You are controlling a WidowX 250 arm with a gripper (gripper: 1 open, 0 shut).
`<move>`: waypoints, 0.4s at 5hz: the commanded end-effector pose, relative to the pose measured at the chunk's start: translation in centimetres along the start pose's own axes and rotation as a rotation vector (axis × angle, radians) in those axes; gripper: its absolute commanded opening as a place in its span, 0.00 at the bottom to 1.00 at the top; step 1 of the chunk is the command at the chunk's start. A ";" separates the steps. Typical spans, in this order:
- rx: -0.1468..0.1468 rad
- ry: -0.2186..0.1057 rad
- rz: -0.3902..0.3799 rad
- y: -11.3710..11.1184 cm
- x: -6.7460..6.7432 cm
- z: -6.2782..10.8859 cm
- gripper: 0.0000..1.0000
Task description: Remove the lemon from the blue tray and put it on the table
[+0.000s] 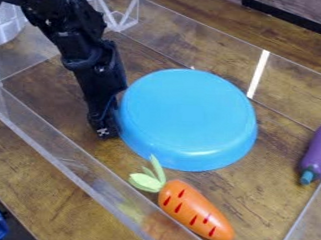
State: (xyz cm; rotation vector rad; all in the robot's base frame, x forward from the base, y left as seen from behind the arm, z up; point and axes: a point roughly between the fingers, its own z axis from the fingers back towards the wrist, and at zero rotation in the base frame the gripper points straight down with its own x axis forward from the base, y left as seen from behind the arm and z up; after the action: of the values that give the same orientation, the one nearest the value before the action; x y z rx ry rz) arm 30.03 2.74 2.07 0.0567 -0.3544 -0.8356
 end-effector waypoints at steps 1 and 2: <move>0.023 -0.022 -0.034 1.0 -0.5 0.8 0.00; 0.012 -0.032 -0.065 1.2 -1.1 0.8 0.00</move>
State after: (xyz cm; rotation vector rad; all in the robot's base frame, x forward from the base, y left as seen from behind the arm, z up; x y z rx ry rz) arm 29.72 3.63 2.07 0.0461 -0.3735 -0.9015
